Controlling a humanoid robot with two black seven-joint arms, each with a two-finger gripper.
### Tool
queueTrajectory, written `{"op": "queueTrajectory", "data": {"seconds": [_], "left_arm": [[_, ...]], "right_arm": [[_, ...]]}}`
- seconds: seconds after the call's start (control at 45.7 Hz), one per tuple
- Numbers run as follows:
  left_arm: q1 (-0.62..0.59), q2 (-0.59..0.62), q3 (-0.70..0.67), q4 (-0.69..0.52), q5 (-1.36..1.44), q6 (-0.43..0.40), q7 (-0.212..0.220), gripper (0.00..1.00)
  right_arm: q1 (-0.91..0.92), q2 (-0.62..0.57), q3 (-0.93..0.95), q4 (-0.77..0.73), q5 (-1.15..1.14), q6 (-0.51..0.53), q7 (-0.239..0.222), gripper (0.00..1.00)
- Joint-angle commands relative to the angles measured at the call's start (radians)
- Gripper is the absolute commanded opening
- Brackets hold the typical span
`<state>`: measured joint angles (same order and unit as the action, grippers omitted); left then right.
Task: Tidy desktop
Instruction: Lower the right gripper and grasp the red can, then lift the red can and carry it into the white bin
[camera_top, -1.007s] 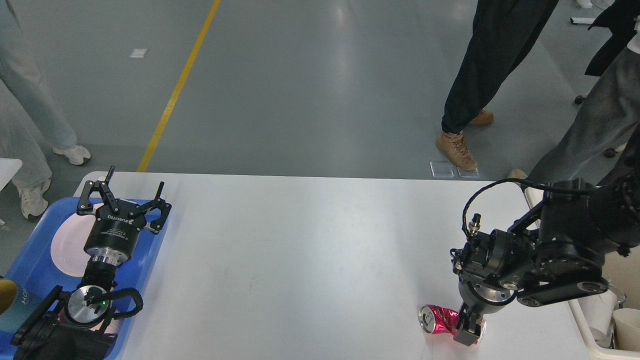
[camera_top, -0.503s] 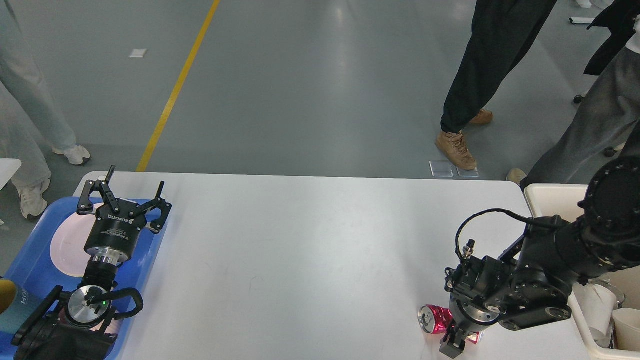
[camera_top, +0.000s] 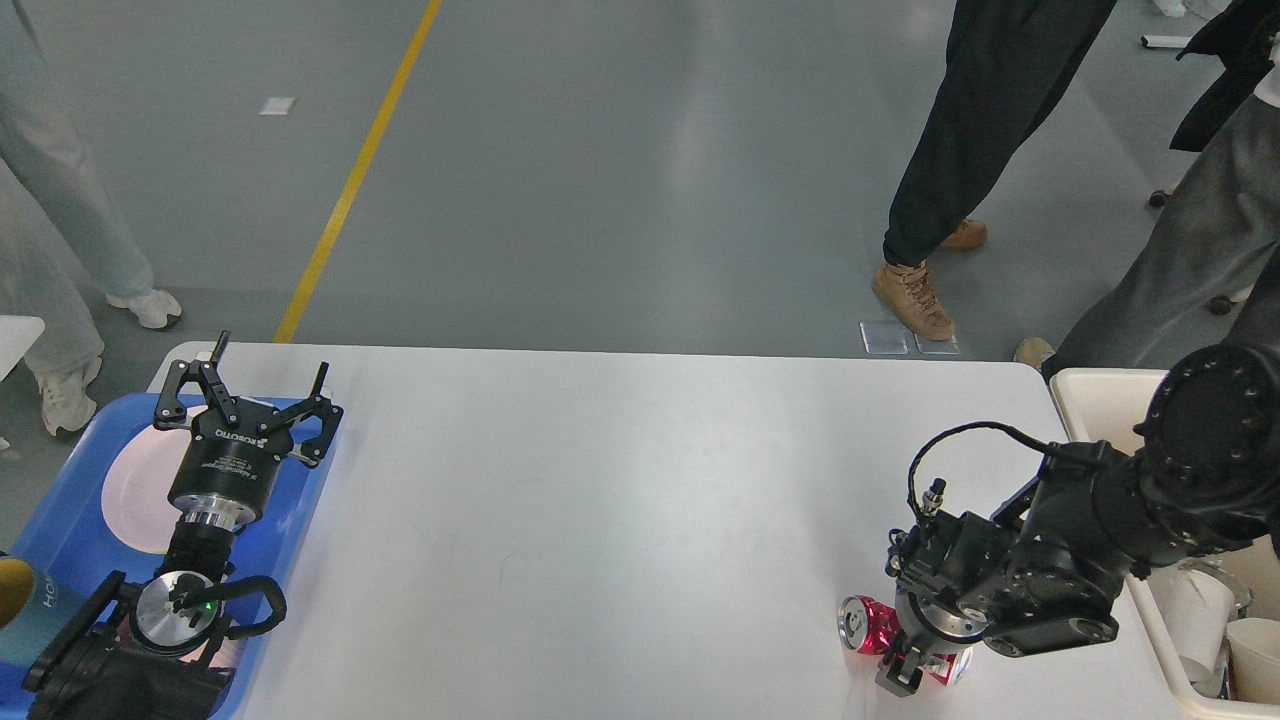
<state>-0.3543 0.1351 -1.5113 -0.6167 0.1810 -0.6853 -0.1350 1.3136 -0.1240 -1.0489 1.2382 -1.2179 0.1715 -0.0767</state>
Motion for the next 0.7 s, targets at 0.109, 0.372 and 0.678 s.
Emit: {"op": "queueTrajectory", "data": {"seconds": [0.109,0.372,0.678], "left_arm": [[0.000,0.000,-0.001,0.000,0.000,0.000,0.000,0.96],[0.000,0.000,0.000,0.000,0.000,0.000,0.000,0.96],[0.000,0.000,0.000,0.000,0.000,0.000,0.000,0.96]], "right_arm": [[0.003,-0.005,-0.006,0.004,0.008,0.020,-0.001,0.00],[0.016,-0.014,-0.006,0.009,0.027,0.020,-0.001,0.00],[0.220,-0.098,-0.010,0.118,0.285,0.062,0.003,0.00]]}}
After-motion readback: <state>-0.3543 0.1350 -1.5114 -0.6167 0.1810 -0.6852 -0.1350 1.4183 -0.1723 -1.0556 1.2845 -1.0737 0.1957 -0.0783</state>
